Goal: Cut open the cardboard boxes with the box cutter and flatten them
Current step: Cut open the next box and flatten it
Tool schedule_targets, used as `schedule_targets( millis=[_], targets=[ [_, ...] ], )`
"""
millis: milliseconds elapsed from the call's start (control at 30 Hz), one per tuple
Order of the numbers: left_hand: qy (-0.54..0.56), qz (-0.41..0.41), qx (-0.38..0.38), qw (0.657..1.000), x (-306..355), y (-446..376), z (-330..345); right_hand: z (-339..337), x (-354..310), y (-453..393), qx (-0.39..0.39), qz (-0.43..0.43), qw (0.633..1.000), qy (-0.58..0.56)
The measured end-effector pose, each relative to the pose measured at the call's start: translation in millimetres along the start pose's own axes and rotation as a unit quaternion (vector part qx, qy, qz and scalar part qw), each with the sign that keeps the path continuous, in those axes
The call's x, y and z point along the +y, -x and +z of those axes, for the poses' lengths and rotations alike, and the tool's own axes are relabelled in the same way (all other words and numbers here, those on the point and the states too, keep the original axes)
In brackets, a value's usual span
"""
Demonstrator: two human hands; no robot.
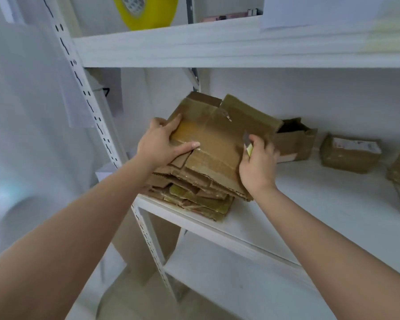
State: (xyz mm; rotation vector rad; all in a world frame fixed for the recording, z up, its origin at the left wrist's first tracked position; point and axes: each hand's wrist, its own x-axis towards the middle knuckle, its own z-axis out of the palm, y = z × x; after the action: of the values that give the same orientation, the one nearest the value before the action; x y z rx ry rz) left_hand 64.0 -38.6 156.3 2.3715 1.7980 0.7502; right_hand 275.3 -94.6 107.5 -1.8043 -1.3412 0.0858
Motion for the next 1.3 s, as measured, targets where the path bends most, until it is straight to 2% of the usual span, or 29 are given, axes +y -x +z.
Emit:
schedule_targets(
  millis=[167, 333, 433, 533, 633, 767, 1000, 1133, 1200, 1300],
  targets=[
    [-0.002, -0.013, -0.033, 0.999, -44.3, -33.5, 7.4, 41.1, -19.9, -13.4, -0.04, -0.024, 0.997, 0.056],
    [-0.059, -0.028, -0.122, 0.99, -63.1, -39.6, 46.1, 73.5, 0.0, -6.5, -0.169, 0.015, 0.98, 0.108],
    [-0.08, 0.032, -0.121, 0.989, -57.4, -44.4, 59.3, 75.9, 0.1, -10.5, -0.179, 0.003, 0.964, 0.195],
    [-0.173, 0.126, -0.144, 0.966, -53.9, -44.5, 77.0, 79.5, -4.5, -18.2, -0.202, -0.094, 0.934, 0.278],
    [-0.211, 0.139, -0.179, 0.951, -59.3, -37.1, 99.0, 90.8, -0.6, -21.1, -0.251, -0.134, 0.911, 0.299],
    [-0.194, 0.129, -0.198, 0.952, -73.0, -20.7, 129.9, 116.4, 19.9, -4.0, -0.327, -0.107, 0.895, 0.282],
    [-0.136, 0.099, -0.156, 0.973, -84.5, -11.1, 156.6, 133.3, 35.1, 0.5, -0.304, -0.119, 0.901, 0.285],
    [-0.143, 0.096, -0.169, 0.97, -81.9, -10.9, 154.3, 132.0, 33.5, -1.2, -0.312, -0.116, 0.901, 0.277],
    [-0.15, 0.096, -0.173, 0.969, -79.3, -10.9, 151.4, 126.7, 28.2, 2.6, -0.291, -0.119, 0.908, 0.277],
    [-0.163, 0.096, -0.176, 0.966, -77.8, -11.5, 150.3, 120.8, 23.3, 15.3, -0.213, -0.149, 0.917, 0.303]
  ],
)
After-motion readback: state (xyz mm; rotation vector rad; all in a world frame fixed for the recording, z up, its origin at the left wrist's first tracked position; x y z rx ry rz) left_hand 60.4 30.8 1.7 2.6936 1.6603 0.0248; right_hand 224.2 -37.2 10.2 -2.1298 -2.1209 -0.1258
